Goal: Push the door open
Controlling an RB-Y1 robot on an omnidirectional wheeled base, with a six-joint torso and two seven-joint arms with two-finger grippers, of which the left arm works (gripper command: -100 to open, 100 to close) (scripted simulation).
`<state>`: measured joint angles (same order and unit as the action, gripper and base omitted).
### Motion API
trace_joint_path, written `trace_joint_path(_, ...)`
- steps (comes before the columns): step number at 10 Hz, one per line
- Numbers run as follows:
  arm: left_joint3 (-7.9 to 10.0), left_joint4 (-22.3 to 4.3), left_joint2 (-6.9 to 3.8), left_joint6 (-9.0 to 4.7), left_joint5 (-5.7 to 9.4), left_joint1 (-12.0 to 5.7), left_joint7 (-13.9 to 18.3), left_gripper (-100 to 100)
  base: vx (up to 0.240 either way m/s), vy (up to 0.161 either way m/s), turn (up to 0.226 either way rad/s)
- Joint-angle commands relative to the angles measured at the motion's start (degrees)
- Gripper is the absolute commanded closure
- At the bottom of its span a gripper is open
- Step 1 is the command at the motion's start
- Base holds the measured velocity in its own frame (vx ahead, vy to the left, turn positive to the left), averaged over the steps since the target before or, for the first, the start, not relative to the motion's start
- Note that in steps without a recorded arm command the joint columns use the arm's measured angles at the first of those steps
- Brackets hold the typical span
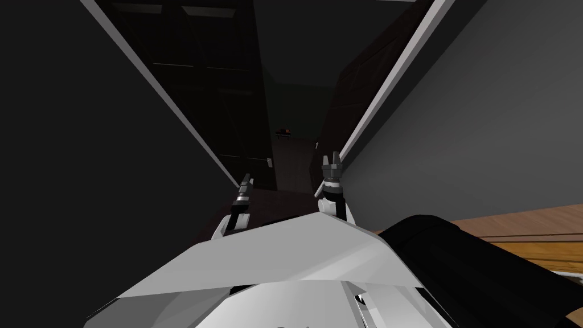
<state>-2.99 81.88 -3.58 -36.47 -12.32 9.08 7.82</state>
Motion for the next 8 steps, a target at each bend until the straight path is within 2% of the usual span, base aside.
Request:
trace_joint_path(1,-0.05,-2.7,-0.16,-0.47,-0.31,-0.96,0.4,-100,0.089,0.011,0.001)
trace_joint_path(4,-0.07,-8.2,0.04,-1.72,-0.89,-3.2,1.0,-100,0.098,0.016,0.002)
trace_joint_path(5,-0.07,-8.6,0.04,-1.72,-0.89,-3.2,1.0,-100,0.067,0.013,-0.001)
trace_joint_path(8,-0.08,-14.2,0.33,-2.93,-1.46,-5.37,1.5,-100,0.071,0.017,0.002)
